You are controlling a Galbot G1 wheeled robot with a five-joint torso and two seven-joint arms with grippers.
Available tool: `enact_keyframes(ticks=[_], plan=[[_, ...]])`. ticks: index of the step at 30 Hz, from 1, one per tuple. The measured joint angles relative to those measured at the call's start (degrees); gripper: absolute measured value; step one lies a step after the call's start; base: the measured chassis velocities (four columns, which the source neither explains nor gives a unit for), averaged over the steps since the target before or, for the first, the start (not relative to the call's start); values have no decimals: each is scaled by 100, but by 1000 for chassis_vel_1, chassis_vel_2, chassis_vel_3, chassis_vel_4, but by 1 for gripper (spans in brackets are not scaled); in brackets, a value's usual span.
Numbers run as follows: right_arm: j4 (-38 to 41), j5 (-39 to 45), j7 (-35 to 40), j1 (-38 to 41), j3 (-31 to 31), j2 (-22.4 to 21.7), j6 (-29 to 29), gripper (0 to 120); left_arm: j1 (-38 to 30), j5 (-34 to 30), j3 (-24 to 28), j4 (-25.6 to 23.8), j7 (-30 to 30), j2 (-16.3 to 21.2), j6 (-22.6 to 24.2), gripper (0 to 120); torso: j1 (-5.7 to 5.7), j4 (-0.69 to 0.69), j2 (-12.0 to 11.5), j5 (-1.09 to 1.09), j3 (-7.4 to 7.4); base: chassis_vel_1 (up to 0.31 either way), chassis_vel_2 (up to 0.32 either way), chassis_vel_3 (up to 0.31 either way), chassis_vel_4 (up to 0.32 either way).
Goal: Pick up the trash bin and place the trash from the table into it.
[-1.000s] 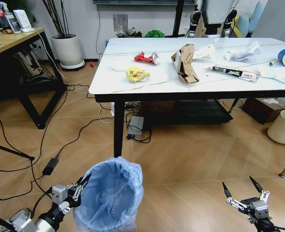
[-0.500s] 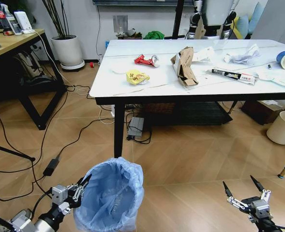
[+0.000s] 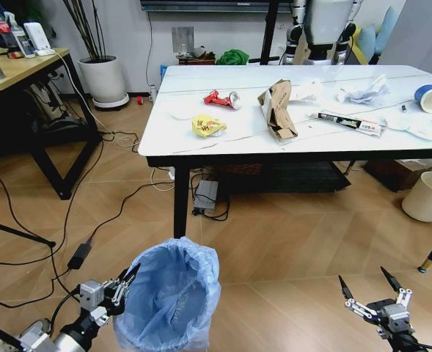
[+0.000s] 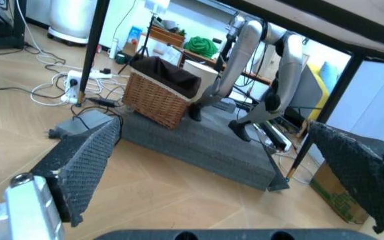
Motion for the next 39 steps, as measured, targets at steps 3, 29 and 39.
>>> enact_keyframes(ticks=[3, 29, 39], plan=[[12, 7, -2, -14, 3, -8, 5, 100, 5, 8, -2, -28, 0, -33, 6, 0, 26, 0, 86, 0, 60, 0, 0, 0, 0], [34, 115, -6, -49, 52, -89, 24, 100, 78, 27, -24, -145, 0, -108, 41, 0, 231, 0, 668, 0, 438, 0, 0, 0, 0], [34, 141, -16, -59, 66, -90, 39, 100, 110, 49, -17, -149, 10, -161, 41, 0, 333, 0, 939, 0, 605, 0, 0, 0, 0]])
